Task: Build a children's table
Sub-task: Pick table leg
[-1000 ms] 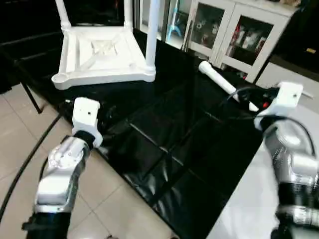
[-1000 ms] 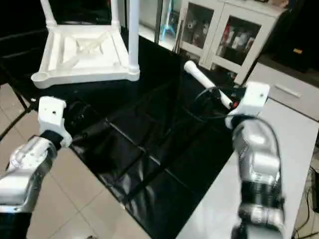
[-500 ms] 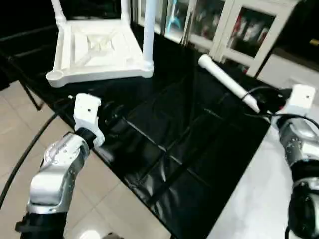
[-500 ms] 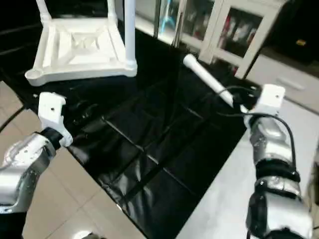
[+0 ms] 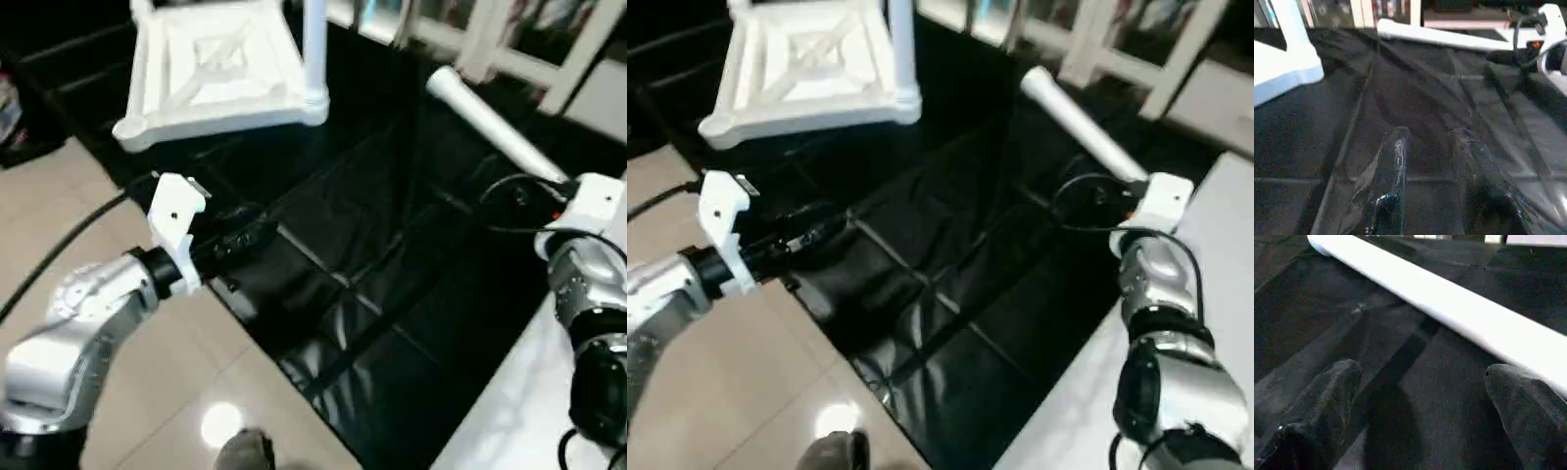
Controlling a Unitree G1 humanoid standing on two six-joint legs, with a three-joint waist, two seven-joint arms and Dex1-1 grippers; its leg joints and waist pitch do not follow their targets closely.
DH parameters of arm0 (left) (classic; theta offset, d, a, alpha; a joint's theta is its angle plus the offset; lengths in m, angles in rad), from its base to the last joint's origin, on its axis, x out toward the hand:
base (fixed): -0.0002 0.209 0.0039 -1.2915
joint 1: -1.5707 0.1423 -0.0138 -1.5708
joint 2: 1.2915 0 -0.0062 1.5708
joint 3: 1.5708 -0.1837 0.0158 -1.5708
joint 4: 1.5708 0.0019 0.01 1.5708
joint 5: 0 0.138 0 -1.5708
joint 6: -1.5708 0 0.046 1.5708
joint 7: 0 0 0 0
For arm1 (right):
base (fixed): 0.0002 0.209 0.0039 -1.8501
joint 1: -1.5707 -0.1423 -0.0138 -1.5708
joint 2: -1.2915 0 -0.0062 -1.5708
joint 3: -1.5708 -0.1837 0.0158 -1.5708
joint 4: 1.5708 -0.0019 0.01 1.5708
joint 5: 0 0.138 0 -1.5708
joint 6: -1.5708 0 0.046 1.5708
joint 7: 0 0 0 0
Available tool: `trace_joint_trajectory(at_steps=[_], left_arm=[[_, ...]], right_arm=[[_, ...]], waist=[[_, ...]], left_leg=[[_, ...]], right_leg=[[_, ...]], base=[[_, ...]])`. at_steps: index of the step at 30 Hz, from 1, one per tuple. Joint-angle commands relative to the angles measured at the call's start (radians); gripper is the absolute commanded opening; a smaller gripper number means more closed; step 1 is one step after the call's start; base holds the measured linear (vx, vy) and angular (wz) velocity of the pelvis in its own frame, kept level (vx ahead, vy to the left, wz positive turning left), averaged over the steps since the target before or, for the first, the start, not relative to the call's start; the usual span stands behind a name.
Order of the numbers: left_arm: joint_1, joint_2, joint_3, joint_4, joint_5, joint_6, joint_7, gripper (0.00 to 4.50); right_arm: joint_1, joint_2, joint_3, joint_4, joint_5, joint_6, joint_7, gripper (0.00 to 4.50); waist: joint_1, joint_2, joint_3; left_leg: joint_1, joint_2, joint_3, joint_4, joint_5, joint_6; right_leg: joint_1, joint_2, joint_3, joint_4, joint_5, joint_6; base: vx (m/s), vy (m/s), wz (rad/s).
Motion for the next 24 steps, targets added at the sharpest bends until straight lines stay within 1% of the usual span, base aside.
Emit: trace_joint_trajectory(at_steps=[1,2,3,4,5,6,7,8,9,10,11,12,13,14,15,16,17,18,19,21,22,23,24], left_arm=[[-0.010,0.029,0.031,-0.046,-0.029,0.046,-0.003,1.52],[-0.010,0.034,0.043,-0.055,-0.035,0.058,0.004,1.52],[-0.010,0.038,0.049,-0.062,-0.041,0.066,0.008,1.52],[-0.008,0.040,0.057,-0.072,-0.048,0.072,0.014,1.52],[-0.005,0.041,0.070,-0.090,-0.066,0.087,0.026,1.52],[-0.004,0.041,0.072,-0.092,-0.067,0.088,0.028,1.52],[0.003,0.040,0.086,-0.109,-0.083,0.099,0.037,1.52],[0.008,0.039,0.091,-0.118,-0.088,0.105,0.038,1.52],[0.014,0.041,0.095,-0.124,-0.092,0.109,0.038,1.52],[0.020,0.043,0.095,-0.129,-0.088,0.108,0.039,1.52],[0.021,0.043,0.096,-0.130,-0.089,0.109,0.039,1.52],[0.026,0.044,0.097,-0.135,-0.091,0.111,0.040,1.52],[0.032,0.045,0.098,-0.141,-0.093,0.113,0.042,1.52],[0.037,0.041,0.101,-0.150,-0.103,0.119,0.046,1.52],[0.040,0.039,0.104,-0.159,-0.114,0.128,0.050,1.52],[0.044,0.043,0.105,-0.166,-0.115,0.130,0.053,1.52],[0.047,0.046,0.105,-0.169,-0.115,0.132,0.054,1.52],[0.051,0.047,0.111,-0.173,-0.118,0.134,0.059,1.52],[0.051,0.047,0.111,-0.173,-0.118,0.134,0.059,1.52],[0.057,0.050,0.120,-0.175,-0.118,0.136,0.063,1.52],[0.058,0.054,0.128,-0.172,-0.116,0.136,0.063,1.52],[0.058,0.055,0.128,-0.172,-0.115,0.136,0.063,1.52],[0.059,0.058,0.130,-0.172,-0.116,0.136,0.065,1.52]], right_arm=[[-0.026,-0.037,0.002,0.025,-0.028,-0.047,-0.019,4.43],[-0.032,-0.047,0.009,0.031,-0.040,-0.060,-0.028,4.43],[-0.036,-0.053,0.013,0.035,-0.046,-0.069,-0.032,4.43],[-0.041,-0.063,0.016,0.038,-0.053,-0.078,-0.041,4.43],[-0.054,-0.078,0.010,0.044,-0.055,-0.095,-0.047,4.43],[-0.055,-0.080,0.009,0.045,-0.054,-0.096,-0.047,4.43],[-0.069,-0.094,-0.003,0.050,-0.045,-0.115,-0.048,4.43],[-0.080,-0.102,-0.016,0.053,-0.031,-0.122,-0.040,4.43],[-0.087,-0.106,-0.024,0.054,-0.022,-0.127,-0.035,4.43],[-0.094,-0.110,-0.029,0.055,-0.017,-0.131,-0.031,4.43],[-0.095,-0.110,-0.029,0.056,-0.017,-0.133,-0.032,4.43],[-0.101,-0.114,-0.031,0.059,-0.019,-0.138,-0.033,4.43],[-0.107,-0.117,-0.031,0.062,-0.024,-0.142,-0.039,4.43],[-0.114,-0.120,-0.032,0.066,-0.030,-0.144,-0.042,4.43],[-0.120,-0.122,-0.029,0.070,-0.035,-0.147,-0.045,4.43],[-0.123,-0.122,-0.029,0.071,-0.036,-0.149,-0.044,4.43],[-0.125,-0.121,-0.029,0.072,-0.037,-0.150,-0.043,4.43],[-0.127,-0.119,-0.029,0.074,-0.035,-0.153,-0.040,4.43],[-0.127,-0.119,-0.029,0.074,-0.035,-0.153,-0.040,4.43],[-0.129,-0.115,-0.022,0.075,-0.039,-0.164,-0.029,4.43],[-0.130,-0.114,-0.013,0.075,-0.050,-0.173,-0.025,4.43],[-0.130,-0.114,-0.013,0.075,-0.051,-0.174,-0.025,4.43],[-0.131,-0.114,-0.012,0.077,-0.053,-0.176,-0.025,4.43]], waist=[[0.006,-0.010,-0.045],[0.008,-0.008,-0.048],[0.009,-0.010,-0.051],[0.008,-0.015,-0.042],[0.006,-0.016,-0.028],[0.007,-0.013,-0.027],[0.006,-0.016,-0.022],[0.006,-0.021,-0.021],[0.005,-0.026,-0.023],[0.003,-0.032,-0.015],[0.005,-0.028,-0.008],[0.004,-0.033,-0.004],[0.005,-0.034,-0.002],[0.002,-0.044,0.001],[0.004,-0.038,0.004],[0.003,-0.046,0.006],[0.004,-0.043,0.011],[0.004,-0.047,0.010],[0.006,-0.047,0.013],[0.006,-0.052,0.013],[0.007,-0.049,0.013],[0.007,-0.049,0.012],[0.007,-0.051,0.012]], left_leg=[[0.001,0.003,0.010,-0.075,-0.185,0.090],[-0.003,0.000,0.009,-0.068,-0.125,0.094],[-0.007,-0.003,0.009,-0.064,-0.077,0.107],[-0.011,-0.003,0.011,-0.064,-0.052,0.121],[-0.015,-0.003,0.012,-0.064,-0.051,0.142],[-0.014,-0.002,0.012,-0.063,-0.053,0.146],[-0.011,-0.001,0.013,-0.063,-0.044,0.156],[-0.015,-0.002,0.013,-0.061,-0.025,0.163],[-0.017,-0.003,0.013,-0.056,0.036,0.187],[-0.018,-0.003,0.016,-0.051,0.069,0.217],[-0.018,-0.003,0.017,-0.050,0.070,0.236],[-0.016,-0.001,0.019,-0.051,0.065,0.242],[-0.015,0.001,0.017,-0.050,0.069,0.246],[-0.014,0.002,0.019,-0.051,0.067,0.249],[-0.012,0.004,0.018,-0.051,0.068,0.248],[-0.011,0.006,0.021,-0.050,0.061,0.244],[-0.007,0.009,0.023,-0.052,0.046,0.238],[-0.006,0.009,0.024,-0.052,0.043,0.235],[-0.005,0.010,0.024,-0.052,0.042,0.231],[-0.005,0.009,0.026,-0.053,0.035,0.225],[-0.004,0.010,0.026,-0.052,0.034,0.222],[-0.004,0.010,0.027,-0.052,0.036,0.219],[-0.003,0.010,0.027,-0.052,0.037,0.220]], right_leg=[[0.057,-0.053,0.032,-0.073,-0.286,-0.260],[0.063,-0.053,0.033,-0.063,-0.217,-0.271],[0.064,-0.048,0.033,-0.056,-0.150,-0.281],[0.060,-0.044,0.033,-0.055,-0.106,-0.289],[0.059,-0.044,0.032,-0.054,-0.089,-0.301],[0.060,-0.045,0.033,-0.052,-0.088,-0.305],[0.058,-0.043,0.033,-0.051,-0.070,-0.314],[0.061,-0.042,0.034,-0.047,-0.045,-0.317],[0.062,-0.040,0.034,-0.035,0.030,-0.327],[0.057,-0.036,0.034,-0.033,0.075,-0.336],[0.056,-0.039,0.034,-0.033,0.072,-0.341],[0.055,-0.039,0.034,-0.035,0.059,-0.341],[0.057,-0.042,0.034,-0.032,0.044,-0.345],[0.056,-0.041,0.034,-0.036,0.036,-0.344],[0.054,-0.043,0.034,-0.033,0.027,-0.350],[0.054,-0.043,0.034,-0.032,0.016,-0.354],[0.050,-0.043,0.035,-0.036,-0.005,-0.352],[0.051,-0.043,0.035,-0.036,-0.006,-0.352],[0.050,-0.042,0.035,-0.035,-0.006,-0.352],[0.052,-0.043,0.036,-0.035,-0.009,-0.348],[0.052,-0.044,0.037,-0.035,-0.010,-0.347],[0.052,-0.044,0.037,-0.034,-0.007,-0.348],[0.052,-0.043,0.037,-0.034,-0.003,-0.347]], base=[[0.000,0.000,0.00],[0.000,0.000,0.00],[0.000,0.000,0.00],[0.000,0.000,0.00],[0.000,0.000,0.00],[0.000,0.000,0.00],[0.000,0.000,0.00],[0.000,0.000,0.00],[0.000,0.000,0.00],[0.000,0.000,0.00],[0.000,0.000,0.00],[0.000,0.000,0.00],[0.000,0.000,0.00],[0.000,0.000,0.00],[0.000,0.000,0.00],[0.000,0.000,0.00],[0.000,0.000,0.00],[0.000,0.000,0.00],[0.000,0.000,0.00],[0.000,0.000,0.00],[0.000,0.000,0.00],[0.000,0.000,0.00],[0.000,0.000,0.00]])
